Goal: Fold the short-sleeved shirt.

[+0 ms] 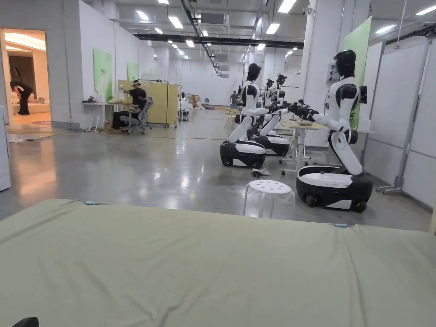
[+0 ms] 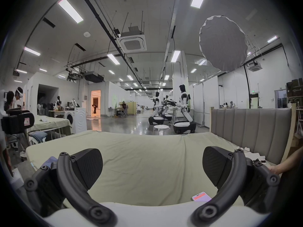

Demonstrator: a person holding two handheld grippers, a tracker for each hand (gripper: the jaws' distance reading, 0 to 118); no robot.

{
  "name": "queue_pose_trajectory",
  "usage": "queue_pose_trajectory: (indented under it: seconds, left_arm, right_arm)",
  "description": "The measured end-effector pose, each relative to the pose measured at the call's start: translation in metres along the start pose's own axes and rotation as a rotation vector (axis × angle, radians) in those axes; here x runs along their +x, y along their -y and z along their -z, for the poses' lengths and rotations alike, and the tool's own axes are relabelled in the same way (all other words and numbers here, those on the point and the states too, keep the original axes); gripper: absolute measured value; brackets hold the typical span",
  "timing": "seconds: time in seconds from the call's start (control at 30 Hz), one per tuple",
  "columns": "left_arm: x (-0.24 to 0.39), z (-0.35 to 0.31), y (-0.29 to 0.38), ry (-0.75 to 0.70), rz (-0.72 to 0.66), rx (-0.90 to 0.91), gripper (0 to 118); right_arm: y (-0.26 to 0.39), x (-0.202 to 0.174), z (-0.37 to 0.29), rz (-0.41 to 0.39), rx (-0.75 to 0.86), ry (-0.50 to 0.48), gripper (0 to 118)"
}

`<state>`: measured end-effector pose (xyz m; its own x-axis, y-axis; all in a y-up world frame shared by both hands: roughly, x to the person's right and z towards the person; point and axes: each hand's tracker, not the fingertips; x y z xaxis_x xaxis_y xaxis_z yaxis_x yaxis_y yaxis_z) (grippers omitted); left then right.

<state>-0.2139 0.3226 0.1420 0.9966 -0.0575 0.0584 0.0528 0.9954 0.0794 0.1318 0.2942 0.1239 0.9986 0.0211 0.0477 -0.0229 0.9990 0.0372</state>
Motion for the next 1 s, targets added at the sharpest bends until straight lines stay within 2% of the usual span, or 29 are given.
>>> queue_pose_trajectory:
  seconds: [0.07, 0.2, 0.27, 0.3, 0.43, 0.5, 0.67, 0.8, 0.9, 0.97, 1.0]
  left_arm:
    - [-0.002, 0.003, 0.001, 0.003, 0.001, -0.01, 60]
    - [-0.005, 0.008, 0.001, 0.0, -0.05, -0.047, 60]
    - [-0.005, 0.01, 0.0, 0.016, -0.051, -0.052, 60]
    - [-0.004, 0.01, 0.0, 0.022, -0.048, -0.052, 60]
    - [-0.004, 0.011, -0.004, 0.034, -0.059, -0.052, 60]
    - [-0.005, 0.011, -0.004, 0.046, -0.059, -0.052, 60]
    - [-0.006, 0.013, -0.001, 0.034, -0.057, -0.064, 60]
    - [-0.008, 0.015, 0.001, 0.039, -0.061, -0.081, 60]
    - [-0.008, 0.015, 0.001, 0.035, -0.051, -0.077, 60]
    - [-0.008, 0.015, 0.003, 0.04, -0.06, -0.079, 60]
    - [-0.009, 0.015, 0.003, 0.044, -0.066, -0.08, 60]
  right_arm:
    - [0.0, 0.001, 0.004, 0.036, -0.026, -0.026, 118]
    - [-0.006, 0.005, 0.014, 0.223, -0.125, -0.127, 118]
    - [-0.012, 0.0, 0.02, 0.247, -0.176, -0.106, 118]
    - [-0.012, -0.002, 0.021, 0.251, -0.153, -0.113, 118]
    - [-0.015, -0.003, 0.03, 0.365, -0.175, -0.137, 118]
    - [-0.016, -0.002, 0.032, 0.416, -0.19, -0.108, 118]
    - [-0.015, 0.0, 0.038, 0.43, -0.235, -0.01, 118]
    - [-0.01, 0.007, 0.039, 0.431, -0.241, -0.066, 118]
    - [-0.003, 0.007, 0.039, 0.401, -0.223, -0.077, 118]
    - [-0.003, 0.001, 0.04, 0.368, -0.219, 0.029, 118]
    - [-0.003, -0.002, 0.04, 0.37, -0.228, 0.045, 118]
